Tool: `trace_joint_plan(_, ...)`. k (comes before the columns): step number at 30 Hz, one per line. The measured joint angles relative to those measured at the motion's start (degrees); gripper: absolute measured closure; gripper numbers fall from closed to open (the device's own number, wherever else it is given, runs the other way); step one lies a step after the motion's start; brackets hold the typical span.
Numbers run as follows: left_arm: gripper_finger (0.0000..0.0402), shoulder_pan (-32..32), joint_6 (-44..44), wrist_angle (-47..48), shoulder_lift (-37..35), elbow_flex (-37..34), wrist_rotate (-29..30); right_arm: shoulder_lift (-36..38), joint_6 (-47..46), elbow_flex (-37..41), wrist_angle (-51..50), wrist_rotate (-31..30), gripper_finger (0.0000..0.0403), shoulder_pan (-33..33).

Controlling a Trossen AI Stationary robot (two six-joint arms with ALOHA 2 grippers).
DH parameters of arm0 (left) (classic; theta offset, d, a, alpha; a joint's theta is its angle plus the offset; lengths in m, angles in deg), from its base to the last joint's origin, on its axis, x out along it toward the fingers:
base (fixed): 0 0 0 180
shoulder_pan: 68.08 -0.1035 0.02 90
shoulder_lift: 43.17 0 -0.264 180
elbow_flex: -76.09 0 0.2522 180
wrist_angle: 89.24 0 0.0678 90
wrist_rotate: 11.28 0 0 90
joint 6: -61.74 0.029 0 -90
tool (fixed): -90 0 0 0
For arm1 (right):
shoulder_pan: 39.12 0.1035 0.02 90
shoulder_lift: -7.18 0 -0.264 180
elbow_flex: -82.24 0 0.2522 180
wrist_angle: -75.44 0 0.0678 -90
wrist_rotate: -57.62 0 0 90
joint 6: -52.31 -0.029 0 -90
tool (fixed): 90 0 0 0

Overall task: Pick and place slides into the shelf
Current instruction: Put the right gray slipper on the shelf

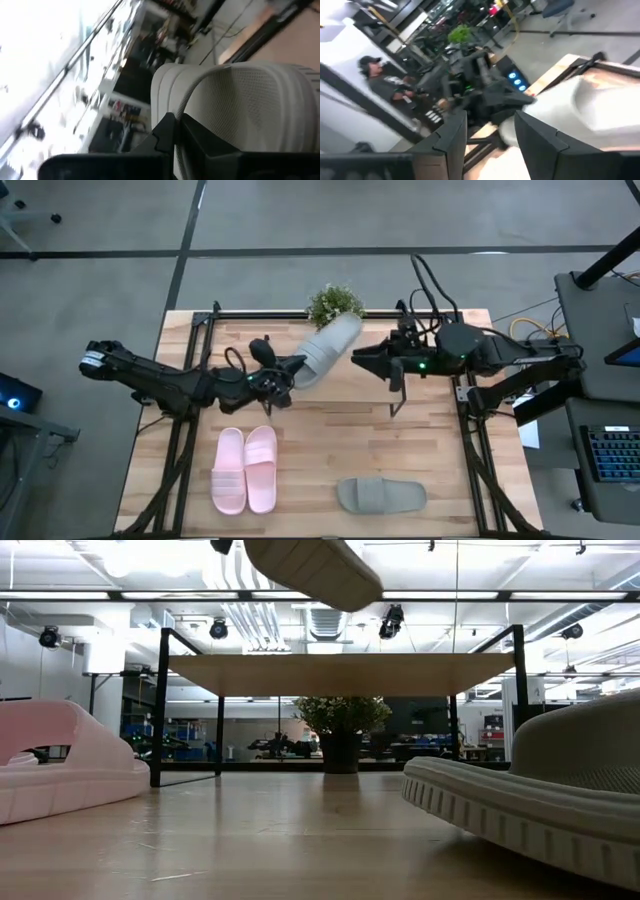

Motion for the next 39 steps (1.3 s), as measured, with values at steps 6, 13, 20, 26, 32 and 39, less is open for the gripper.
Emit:
trace_joint_plan(6,0.0401,2.43,-6.69,-0.43,0.02,0.02,9.29,1.09,3.81,0.1,-0.12,-2.8,0.0253,-0.32)
trace_joint_plan(13,0.0401,3.99,-6.77,-3.27,2.31,0.08,21.77,1.02,5.58,0.17,-0.41,-2.69,0.0261,-0.46)
trace_joint_plan(20,0.0402,6.38,-6.7,-4.92,10.62,3.84,31.69,0.98,7.05,0.17,-0.78,-2.65,0.0263,-0.45)
trace_joint_plan(26,0.0402,7.19,-9.12,-4.85,16.92,8.2,38.53,1.18,5.88,0.17,-4.26,-1.95,0.0264,-0.42)
trace_joint_plan(32,0.0401,7.4,-10.25,-4.56,19.53,8.27,41.05,1.66,4.67,0.25,-7.04,-1.93,0.0271,-0.42)
trace_joint_plan(39,0.0401,8.56,-11.28,-4.37,18.82,7.63,41.2,2.49,4.69,0.23,-6.92,-1.93,0.0269,-0.42)
